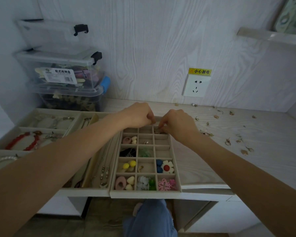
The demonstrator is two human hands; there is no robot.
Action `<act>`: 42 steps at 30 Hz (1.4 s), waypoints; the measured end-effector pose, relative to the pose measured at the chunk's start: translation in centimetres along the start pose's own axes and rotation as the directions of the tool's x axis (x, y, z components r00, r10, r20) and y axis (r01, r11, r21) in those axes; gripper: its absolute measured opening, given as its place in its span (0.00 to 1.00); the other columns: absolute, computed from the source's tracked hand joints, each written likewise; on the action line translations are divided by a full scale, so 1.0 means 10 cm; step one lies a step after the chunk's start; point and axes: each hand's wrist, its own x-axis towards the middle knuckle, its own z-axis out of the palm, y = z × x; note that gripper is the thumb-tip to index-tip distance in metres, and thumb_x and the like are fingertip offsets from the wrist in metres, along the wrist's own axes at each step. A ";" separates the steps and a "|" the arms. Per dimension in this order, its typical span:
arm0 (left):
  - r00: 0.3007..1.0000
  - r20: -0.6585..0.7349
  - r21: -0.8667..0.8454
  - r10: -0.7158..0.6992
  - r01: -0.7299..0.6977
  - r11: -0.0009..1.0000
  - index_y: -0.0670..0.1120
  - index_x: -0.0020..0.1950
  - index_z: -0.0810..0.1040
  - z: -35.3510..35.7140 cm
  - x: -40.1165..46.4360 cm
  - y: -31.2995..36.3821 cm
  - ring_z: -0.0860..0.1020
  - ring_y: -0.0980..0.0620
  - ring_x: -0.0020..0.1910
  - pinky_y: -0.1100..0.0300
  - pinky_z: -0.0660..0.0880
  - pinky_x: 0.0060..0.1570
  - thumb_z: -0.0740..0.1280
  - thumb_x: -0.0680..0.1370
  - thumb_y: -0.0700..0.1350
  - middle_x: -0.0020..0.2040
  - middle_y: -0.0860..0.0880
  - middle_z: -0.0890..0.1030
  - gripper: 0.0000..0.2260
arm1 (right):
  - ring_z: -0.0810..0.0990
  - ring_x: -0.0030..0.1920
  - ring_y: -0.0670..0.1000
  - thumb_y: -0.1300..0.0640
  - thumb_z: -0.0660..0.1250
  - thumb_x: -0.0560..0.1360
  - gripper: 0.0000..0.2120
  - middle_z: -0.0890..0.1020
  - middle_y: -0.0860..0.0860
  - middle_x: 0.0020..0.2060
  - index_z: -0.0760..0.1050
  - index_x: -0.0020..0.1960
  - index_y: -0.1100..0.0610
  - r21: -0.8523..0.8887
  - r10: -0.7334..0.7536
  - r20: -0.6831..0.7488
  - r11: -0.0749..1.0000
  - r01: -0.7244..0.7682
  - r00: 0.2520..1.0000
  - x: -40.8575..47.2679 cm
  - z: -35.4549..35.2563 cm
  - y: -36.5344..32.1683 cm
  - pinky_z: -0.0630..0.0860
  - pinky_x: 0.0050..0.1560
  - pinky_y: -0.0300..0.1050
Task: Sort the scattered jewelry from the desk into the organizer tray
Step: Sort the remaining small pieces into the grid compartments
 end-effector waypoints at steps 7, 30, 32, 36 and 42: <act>1.000 0.010 -0.005 -0.007 0.007 1.000 0.48 0.60 0.80 0.00 -0.01 0.02 0.75 0.51 0.60 0.65 0.67 0.53 0.61 0.79 0.42 0.64 0.49 0.77 0.12 | 0.81 0.44 0.54 0.53 0.70 0.73 0.06 0.83 0.52 0.44 0.83 0.48 0.52 -0.061 -0.018 -0.008 0.998 0.017 1.000 0.04 0.03 -0.03 0.79 0.46 0.50; 0.999 0.029 0.011 -0.033 0.033 0.999 0.45 0.61 0.79 -0.01 -0.03 0.07 0.77 0.50 0.55 0.62 0.70 0.50 0.61 0.80 0.44 0.61 0.47 0.79 0.13 | 0.80 0.47 0.55 0.56 0.66 0.75 0.08 0.81 0.54 0.48 0.79 0.52 0.56 -0.098 0.020 -0.065 0.995 -0.026 0.998 0.01 0.11 -0.04 0.74 0.42 0.47; 0.999 0.029 0.014 -0.033 0.033 0.999 0.45 0.61 0.80 -0.01 -0.02 0.07 0.77 0.49 0.53 0.60 0.72 0.51 0.61 0.80 0.45 0.59 0.46 0.79 0.13 | 0.80 0.46 0.55 0.54 0.66 0.75 0.09 0.81 0.54 0.47 0.79 0.53 0.56 -0.082 0.036 -0.028 0.996 -0.038 0.999 0.03 0.11 -0.05 0.73 0.41 0.46; 0.999 0.035 0.023 -0.029 0.028 0.999 0.44 0.59 0.81 0.00 -0.02 0.06 0.78 0.49 0.51 0.57 0.73 0.50 0.61 0.80 0.45 0.57 0.45 0.80 0.13 | 0.79 0.45 0.55 0.53 0.67 0.75 0.11 0.81 0.55 0.46 0.79 0.54 0.57 -0.008 0.082 0.064 0.997 -0.081 0.995 0.09 0.12 -0.05 0.72 0.40 0.44; 0.999 0.032 0.030 -0.014 0.013 0.999 0.47 0.61 0.79 0.00 -0.01 0.05 0.75 0.54 0.49 0.65 0.68 0.46 0.61 0.80 0.43 0.60 0.48 0.79 0.12 | 0.80 0.44 0.54 0.57 0.68 0.73 0.09 0.82 0.55 0.45 0.79 0.52 0.59 0.058 0.122 0.098 0.990 -0.128 0.988 0.18 0.15 -0.06 0.78 0.43 0.47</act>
